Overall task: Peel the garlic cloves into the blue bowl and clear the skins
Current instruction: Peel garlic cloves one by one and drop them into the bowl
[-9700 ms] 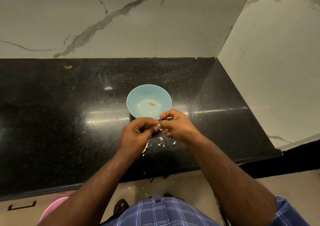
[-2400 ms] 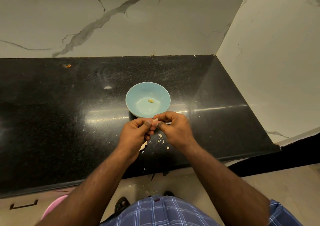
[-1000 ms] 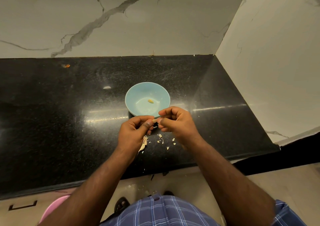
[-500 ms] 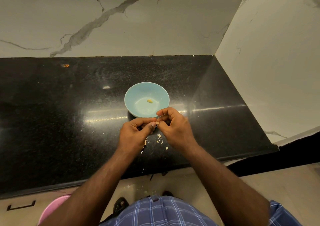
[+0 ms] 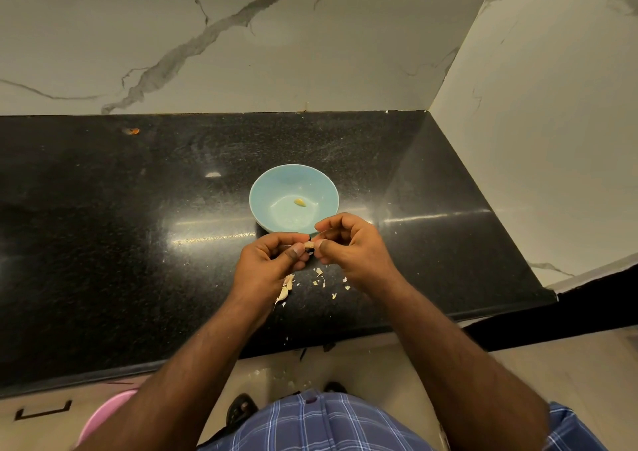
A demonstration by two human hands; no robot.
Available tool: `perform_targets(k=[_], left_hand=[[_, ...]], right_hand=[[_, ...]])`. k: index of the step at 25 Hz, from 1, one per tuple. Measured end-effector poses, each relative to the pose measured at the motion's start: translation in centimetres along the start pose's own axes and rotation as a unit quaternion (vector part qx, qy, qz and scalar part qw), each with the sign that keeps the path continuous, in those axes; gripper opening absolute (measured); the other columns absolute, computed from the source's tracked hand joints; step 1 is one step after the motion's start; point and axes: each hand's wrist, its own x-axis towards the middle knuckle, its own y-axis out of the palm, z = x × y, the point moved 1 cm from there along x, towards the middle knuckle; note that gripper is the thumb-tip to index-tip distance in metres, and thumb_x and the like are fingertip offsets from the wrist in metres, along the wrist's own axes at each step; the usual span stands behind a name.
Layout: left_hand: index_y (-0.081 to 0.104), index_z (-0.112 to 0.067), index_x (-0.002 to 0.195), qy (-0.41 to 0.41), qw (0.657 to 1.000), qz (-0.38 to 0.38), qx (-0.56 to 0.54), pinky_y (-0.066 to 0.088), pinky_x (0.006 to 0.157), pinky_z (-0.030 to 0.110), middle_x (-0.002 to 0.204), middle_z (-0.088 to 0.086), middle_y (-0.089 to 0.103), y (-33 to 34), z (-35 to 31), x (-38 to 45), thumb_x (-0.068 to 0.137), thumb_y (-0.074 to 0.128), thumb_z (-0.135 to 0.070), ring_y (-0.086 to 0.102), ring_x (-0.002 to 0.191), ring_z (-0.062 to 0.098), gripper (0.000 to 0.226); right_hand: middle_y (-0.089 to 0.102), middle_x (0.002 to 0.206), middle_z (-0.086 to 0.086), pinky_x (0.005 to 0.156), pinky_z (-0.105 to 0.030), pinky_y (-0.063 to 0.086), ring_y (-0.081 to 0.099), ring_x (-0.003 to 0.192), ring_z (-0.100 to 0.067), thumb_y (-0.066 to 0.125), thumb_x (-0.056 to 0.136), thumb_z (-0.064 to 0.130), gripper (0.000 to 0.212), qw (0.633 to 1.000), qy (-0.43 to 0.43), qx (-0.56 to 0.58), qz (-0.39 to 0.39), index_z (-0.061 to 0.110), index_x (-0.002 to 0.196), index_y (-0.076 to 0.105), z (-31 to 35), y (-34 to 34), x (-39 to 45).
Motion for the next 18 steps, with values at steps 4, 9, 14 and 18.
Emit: perform_targets(k=[4,9,14,18], left_hand=[[0.074,-0.005,0.101,-0.025,0.999,0.012,-0.047,0.059,0.073,0.022,0.088,0.011,0.076,0.4,-0.2,-0.3,0.094,0.063,0.000,0.069,0.079,0.015,0.014],[0.074,-0.007,0.098,-0.078,0.991,0.029,-0.103,0.051,0.061,0.018,0.080,0.005,0.071,0.7,-0.7,-0.6,0.091,0.063,-0.008,0.061,0.070,0.008,0.012],[0.072,-0.004,0.104,-0.140,0.981,0.019,-0.134,0.053,0.058,0.015,0.080,0.003,0.069,0.5,-0.4,-0.5,0.097,0.060,-0.008,0.060,0.069,0.007,0.015],[0.072,-0.004,0.102,-0.162,0.975,0.024,-0.151,0.052,0.056,0.015,0.078,0.003,0.068,0.7,-0.4,-0.5,0.099,0.058,-0.008,0.059,0.066,0.007,0.015]], right_hand=[[0.073,0.083,-0.004,0.070,-0.027,0.056,0.069,0.075,-0.012,0.068,0.091,0.003,0.017,0.999,-0.006,-0.034,-0.012,0.015,0.103,0.067,-0.3,0.4,0.1],[0.073,0.088,0.007,0.076,-0.025,0.055,0.067,0.082,-0.006,0.066,0.094,0.011,0.016,0.990,-0.001,-0.134,-0.048,0.020,0.104,0.074,-1.3,-0.3,0.3],[0.068,0.093,0.014,0.077,-0.017,0.050,0.062,0.086,0.003,0.069,0.095,0.016,0.015,0.966,-0.002,-0.257,-0.042,0.023,0.106,0.076,-1.7,-1.6,0.1],[0.069,0.105,0.016,0.095,-0.026,0.053,0.064,0.102,0.000,0.080,0.085,0.012,0.020,0.970,-0.029,-0.240,-0.026,0.025,0.100,0.079,-1.7,-1.8,-0.1]])
